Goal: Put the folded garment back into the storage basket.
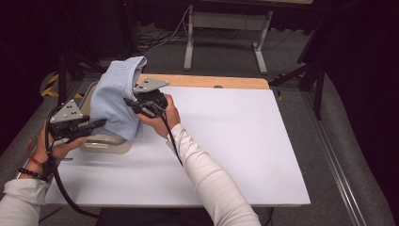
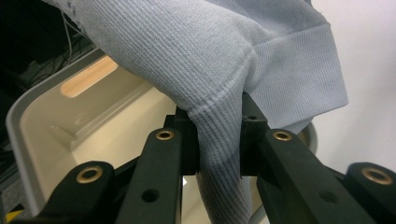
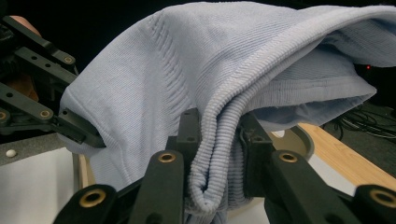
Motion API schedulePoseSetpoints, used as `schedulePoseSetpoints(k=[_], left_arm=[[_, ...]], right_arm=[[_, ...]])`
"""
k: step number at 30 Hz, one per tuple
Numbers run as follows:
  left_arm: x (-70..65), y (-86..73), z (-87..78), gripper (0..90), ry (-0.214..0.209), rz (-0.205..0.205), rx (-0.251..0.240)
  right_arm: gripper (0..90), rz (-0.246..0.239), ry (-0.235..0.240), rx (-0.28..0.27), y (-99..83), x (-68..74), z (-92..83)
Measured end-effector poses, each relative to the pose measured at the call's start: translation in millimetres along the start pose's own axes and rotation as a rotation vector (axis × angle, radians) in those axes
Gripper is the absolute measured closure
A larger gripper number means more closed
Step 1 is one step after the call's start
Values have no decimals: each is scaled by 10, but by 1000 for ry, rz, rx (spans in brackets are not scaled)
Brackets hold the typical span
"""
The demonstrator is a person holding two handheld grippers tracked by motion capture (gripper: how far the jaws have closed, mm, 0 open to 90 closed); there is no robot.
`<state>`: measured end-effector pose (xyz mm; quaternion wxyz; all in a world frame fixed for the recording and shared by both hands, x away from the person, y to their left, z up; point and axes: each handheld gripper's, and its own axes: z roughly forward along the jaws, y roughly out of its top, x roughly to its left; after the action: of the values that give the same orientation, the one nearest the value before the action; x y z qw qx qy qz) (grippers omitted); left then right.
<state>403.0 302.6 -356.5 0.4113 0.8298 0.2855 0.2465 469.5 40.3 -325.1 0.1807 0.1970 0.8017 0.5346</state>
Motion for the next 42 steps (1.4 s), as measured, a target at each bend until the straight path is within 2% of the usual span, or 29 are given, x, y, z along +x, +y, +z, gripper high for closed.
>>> schedulePoseSetpoints(k=[11,19,23,30,42], left_arm=[[124,-126,-61,757,32,-42,-7],[205,-216,-97,757,70,-50,33],[230,-289,-112,757,68,-69,37],[233,-392,-44,756,69,-71,75],[224,-467,72,746,53,-79,124]], right_arm=[[743,4,11,1,49,62,213],[743,25,23,6,69,147,394],[742,28,38,15,74,197,464],[742,47,45,44,-29,230,574],[739,66,47,77,-213,201,678]])
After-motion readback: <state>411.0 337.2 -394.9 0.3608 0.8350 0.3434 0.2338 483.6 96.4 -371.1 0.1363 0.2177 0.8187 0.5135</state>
